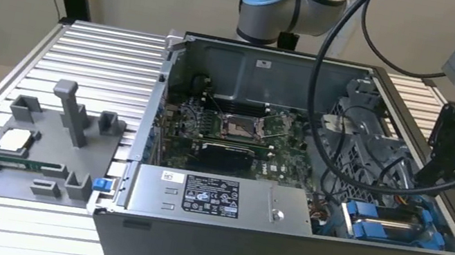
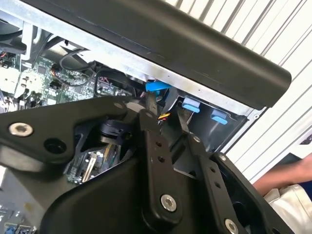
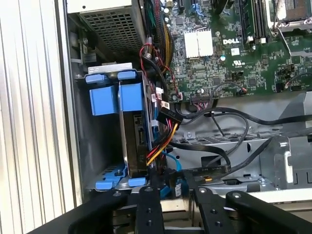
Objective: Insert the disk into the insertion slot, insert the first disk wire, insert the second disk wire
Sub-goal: 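Insert the second disk wire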
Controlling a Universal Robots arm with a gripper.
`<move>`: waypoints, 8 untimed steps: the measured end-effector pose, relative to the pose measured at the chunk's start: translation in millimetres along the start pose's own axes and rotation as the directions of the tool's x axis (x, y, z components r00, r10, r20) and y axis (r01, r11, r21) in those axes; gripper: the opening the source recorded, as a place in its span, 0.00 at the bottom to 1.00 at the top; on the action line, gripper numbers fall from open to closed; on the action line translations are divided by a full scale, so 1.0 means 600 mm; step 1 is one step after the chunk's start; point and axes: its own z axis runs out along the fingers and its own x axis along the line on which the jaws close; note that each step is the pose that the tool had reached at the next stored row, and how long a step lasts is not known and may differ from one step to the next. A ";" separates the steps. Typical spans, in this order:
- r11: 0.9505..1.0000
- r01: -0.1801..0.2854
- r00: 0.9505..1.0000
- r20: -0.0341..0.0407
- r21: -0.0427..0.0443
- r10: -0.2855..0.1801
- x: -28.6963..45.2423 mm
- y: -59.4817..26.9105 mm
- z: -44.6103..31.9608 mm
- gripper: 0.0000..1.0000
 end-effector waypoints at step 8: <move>1.000 0.000 1.000 0.000 0.000 0.000 0.000 0.000 0.000 0.00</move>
